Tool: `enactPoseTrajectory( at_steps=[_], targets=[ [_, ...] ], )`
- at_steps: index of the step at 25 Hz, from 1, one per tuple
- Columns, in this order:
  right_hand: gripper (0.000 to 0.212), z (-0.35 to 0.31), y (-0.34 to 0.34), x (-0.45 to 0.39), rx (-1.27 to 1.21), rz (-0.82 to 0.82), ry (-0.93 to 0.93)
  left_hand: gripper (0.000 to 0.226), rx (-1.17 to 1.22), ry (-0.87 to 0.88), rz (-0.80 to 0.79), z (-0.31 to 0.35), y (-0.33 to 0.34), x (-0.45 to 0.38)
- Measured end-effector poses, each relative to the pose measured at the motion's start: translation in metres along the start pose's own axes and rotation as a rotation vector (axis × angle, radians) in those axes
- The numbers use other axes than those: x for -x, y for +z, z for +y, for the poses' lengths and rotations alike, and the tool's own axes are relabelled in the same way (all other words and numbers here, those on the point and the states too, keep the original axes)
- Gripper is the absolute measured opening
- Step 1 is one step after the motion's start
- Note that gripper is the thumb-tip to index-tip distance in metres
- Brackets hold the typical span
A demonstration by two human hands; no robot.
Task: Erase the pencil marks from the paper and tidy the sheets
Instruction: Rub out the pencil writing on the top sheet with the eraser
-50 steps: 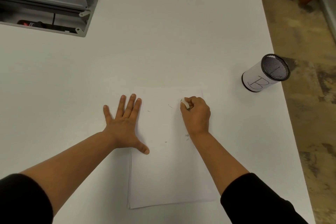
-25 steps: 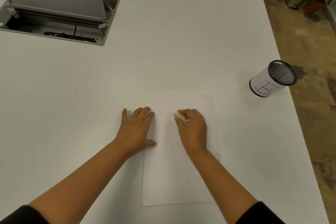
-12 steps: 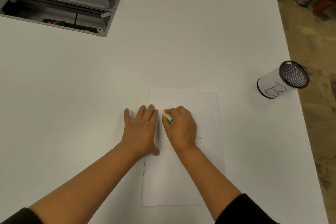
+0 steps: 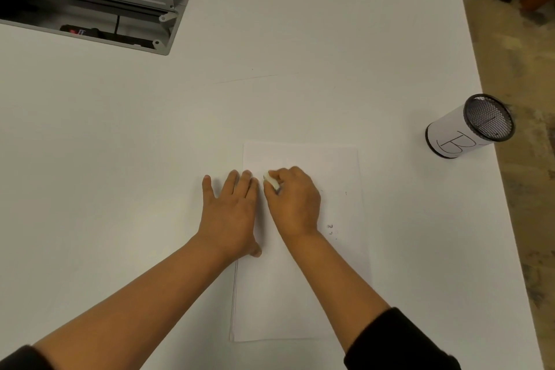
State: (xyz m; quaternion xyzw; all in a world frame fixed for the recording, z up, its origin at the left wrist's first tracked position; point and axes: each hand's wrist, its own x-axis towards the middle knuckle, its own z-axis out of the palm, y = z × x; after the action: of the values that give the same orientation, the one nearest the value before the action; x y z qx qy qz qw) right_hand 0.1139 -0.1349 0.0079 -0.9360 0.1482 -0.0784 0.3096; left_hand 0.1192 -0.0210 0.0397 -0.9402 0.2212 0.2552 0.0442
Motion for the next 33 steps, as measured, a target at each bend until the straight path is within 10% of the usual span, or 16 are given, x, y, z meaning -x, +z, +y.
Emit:
enactPoseTrajectory(
  at_steps=[33],
  targets=[
    [0.009,0.028,-0.022,0.022,-0.116,0.06,0.021,0.145,0.094,0.023,-0.103,0.008,0.005,-0.026]
  ],
)
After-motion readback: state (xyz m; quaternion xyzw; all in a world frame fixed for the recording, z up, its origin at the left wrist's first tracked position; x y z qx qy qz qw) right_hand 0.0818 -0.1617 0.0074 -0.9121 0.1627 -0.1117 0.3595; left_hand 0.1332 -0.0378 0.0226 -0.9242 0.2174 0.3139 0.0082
